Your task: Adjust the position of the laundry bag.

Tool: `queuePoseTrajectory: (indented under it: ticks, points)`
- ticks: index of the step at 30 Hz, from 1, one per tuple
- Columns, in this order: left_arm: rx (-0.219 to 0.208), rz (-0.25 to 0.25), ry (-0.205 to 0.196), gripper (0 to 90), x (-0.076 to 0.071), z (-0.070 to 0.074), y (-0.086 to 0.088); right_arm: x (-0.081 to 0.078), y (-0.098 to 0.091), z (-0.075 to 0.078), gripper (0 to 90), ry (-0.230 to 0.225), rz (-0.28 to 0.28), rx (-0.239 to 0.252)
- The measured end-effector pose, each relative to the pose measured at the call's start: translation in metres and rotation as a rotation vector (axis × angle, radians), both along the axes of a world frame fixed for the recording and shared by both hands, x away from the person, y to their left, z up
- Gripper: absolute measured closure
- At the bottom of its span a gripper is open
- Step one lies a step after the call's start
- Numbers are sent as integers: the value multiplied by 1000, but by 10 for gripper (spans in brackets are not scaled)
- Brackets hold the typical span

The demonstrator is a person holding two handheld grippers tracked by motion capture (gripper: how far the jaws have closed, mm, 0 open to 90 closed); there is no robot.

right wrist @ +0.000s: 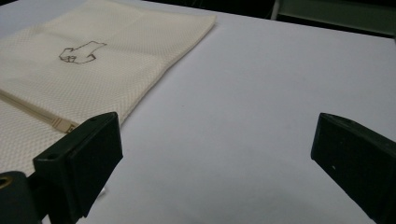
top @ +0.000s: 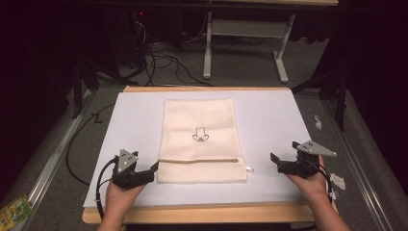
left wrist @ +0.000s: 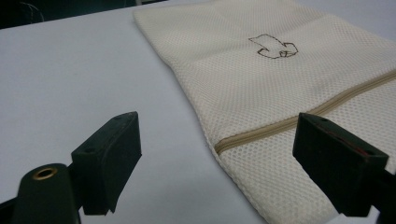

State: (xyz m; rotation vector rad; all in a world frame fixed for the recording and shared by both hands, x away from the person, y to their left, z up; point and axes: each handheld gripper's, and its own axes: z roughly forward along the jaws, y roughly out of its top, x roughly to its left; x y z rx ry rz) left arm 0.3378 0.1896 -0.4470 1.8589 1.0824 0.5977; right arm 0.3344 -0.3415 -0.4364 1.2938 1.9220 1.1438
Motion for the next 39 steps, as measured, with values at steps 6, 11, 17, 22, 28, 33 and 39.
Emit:
queuePoseTrajectory:
  ticks: [6,11,17,22,28,33,39]
  points:
    - [-8,-8,8,186,1,-2,0,3,10,0,31,-12,35,-1]
    - [-12,-7,9,189,1,-3,-2,9,24,-2,61,5,62,13]
    - [-10,-6,4,194,1,-3,-1,31,59,-9,161,42,94,-3]
    - [-12,-5,-9,194,1,-1,-1,69,84,-18,259,91,90,-9]
    - [-6,-14,-13,194,3,-1,-3,109,103,-29,376,153,65,-27]
    - [-8,-24,-10,195,3,-1,-4,130,117,-45,559,229,57,-51]
    - [-16,-29,-7,202,2,0,-4,123,128,-42,873,200,94,-155]
